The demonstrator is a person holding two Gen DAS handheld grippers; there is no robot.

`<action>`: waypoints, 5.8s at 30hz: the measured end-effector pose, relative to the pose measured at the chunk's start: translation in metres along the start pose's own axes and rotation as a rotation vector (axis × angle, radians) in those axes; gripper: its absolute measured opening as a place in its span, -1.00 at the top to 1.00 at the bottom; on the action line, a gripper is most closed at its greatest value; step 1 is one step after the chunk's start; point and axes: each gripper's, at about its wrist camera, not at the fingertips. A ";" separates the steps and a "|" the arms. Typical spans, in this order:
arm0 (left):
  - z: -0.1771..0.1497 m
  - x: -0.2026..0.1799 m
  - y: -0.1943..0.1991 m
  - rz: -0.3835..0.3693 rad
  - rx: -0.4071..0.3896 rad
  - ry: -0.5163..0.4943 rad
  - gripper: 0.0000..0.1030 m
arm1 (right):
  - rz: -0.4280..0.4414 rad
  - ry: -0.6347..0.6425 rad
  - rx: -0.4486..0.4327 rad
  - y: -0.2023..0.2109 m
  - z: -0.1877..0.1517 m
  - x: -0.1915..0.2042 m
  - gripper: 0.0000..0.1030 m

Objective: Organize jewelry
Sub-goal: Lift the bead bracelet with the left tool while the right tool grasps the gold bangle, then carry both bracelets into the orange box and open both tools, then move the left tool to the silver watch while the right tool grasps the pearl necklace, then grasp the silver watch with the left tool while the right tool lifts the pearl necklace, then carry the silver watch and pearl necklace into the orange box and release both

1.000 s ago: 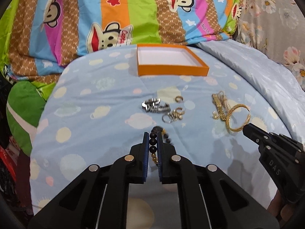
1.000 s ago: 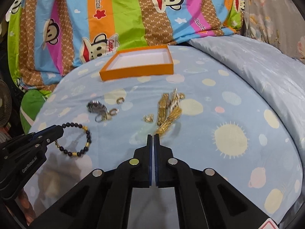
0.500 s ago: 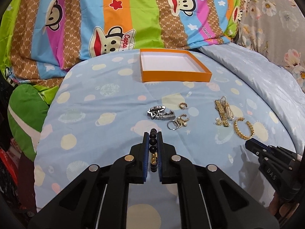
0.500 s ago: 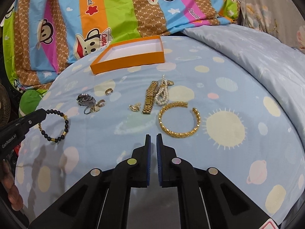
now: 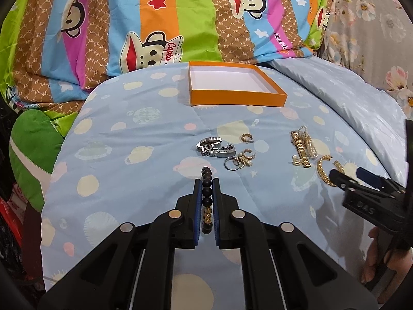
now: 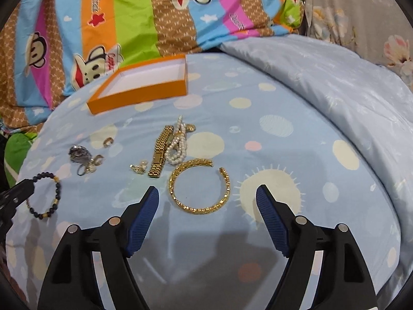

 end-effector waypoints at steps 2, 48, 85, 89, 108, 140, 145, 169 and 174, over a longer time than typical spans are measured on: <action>0.001 -0.001 0.000 0.001 0.000 -0.005 0.86 | -0.012 -0.003 0.024 -0.009 -0.001 0.002 -0.46; 0.233 0.047 -0.229 0.038 -0.067 -0.033 0.84 | 0.188 0.142 -0.003 -0.182 0.215 0.146 -0.09; 0.023 0.016 -0.056 0.006 -0.063 -0.019 -0.01 | 0.226 0.017 -0.016 -0.011 0.009 0.016 -0.10; 0.018 0.023 -0.054 0.000 -0.063 0.023 -0.06 | 0.219 -0.005 -0.017 -0.012 0.010 0.012 -0.10; 0.015 0.029 -0.065 -0.057 -0.019 0.060 -0.06 | 0.165 -0.072 0.061 -0.053 0.041 0.019 0.44; 0.046 0.013 -0.104 -0.102 0.042 -0.005 0.40 | 0.261 -0.145 -0.024 -0.021 0.025 -0.008 0.67; 0.044 0.015 -0.099 -0.108 0.024 0.015 0.41 | 0.262 -0.143 -0.024 -0.021 0.025 -0.008 0.67; 0.046 0.019 -0.066 -0.031 -0.071 -0.013 0.41 | 0.291 -0.097 -0.067 -0.009 0.028 0.000 0.67; 0.056 0.031 -0.049 -0.015 -0.113 -0.031 0.41 | 0.321 -0.079 -0.100 -0.002 0.055 0.007 0.67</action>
Point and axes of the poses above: each gripper's, at about its wrist camera, not at the fingertips, and y roughly against the way its jaws point, x to its left, z to its top, and after that the axes turned 15 degrees about -y, right-handed
